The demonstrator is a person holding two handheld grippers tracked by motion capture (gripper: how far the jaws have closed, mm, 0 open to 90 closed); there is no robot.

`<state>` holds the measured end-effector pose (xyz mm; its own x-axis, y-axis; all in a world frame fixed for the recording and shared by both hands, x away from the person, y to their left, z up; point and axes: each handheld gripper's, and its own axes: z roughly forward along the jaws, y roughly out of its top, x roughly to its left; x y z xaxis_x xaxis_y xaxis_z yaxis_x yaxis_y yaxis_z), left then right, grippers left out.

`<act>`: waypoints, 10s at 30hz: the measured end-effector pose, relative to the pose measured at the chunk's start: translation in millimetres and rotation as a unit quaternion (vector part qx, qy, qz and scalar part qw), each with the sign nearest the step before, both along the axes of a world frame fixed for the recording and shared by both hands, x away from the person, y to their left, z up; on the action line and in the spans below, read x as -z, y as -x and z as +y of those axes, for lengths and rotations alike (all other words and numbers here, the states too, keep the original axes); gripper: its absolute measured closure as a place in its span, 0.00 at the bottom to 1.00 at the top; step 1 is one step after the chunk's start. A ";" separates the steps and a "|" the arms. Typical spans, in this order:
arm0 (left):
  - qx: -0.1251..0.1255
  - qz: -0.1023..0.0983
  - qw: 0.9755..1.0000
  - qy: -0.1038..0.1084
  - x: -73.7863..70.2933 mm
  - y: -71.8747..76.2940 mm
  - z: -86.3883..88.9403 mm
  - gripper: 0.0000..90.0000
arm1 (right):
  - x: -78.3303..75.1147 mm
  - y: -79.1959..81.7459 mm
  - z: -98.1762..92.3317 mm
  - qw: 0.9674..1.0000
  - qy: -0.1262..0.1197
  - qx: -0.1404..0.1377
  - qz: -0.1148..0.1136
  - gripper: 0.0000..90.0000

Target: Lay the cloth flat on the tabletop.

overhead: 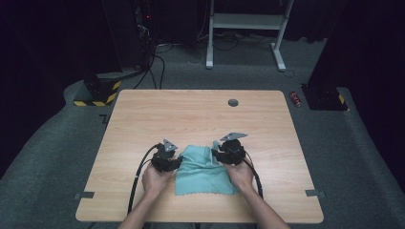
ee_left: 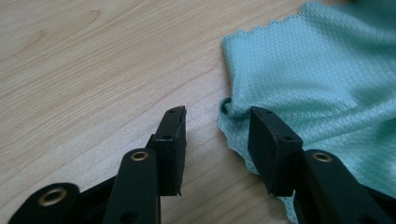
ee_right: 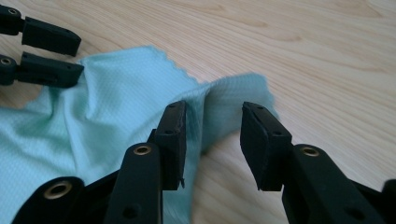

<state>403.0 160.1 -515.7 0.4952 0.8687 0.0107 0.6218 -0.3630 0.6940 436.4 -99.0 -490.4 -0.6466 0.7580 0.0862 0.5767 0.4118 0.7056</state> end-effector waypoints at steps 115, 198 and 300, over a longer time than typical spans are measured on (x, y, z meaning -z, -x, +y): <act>0.106 -0.006 0.994 0.027 -6.1 -50.6 -74.1 0.66 | 7.8 4.4 -56.6 0.999 -0.004 0.041 0.009 0.71; 0.005 -0.035 0.999 0.021 8.2 -10.5 -1.8 0.55 | 14.9 -26.9 -34.3 0.997 0.051 0.066 0.006 1.00; -0.056 -0.012 0.998 0.028 3.6 -75.5 -6.8 0.67 | 9.0 -11.8 -51.8 0.997 0.071 0.033 0.002 0.81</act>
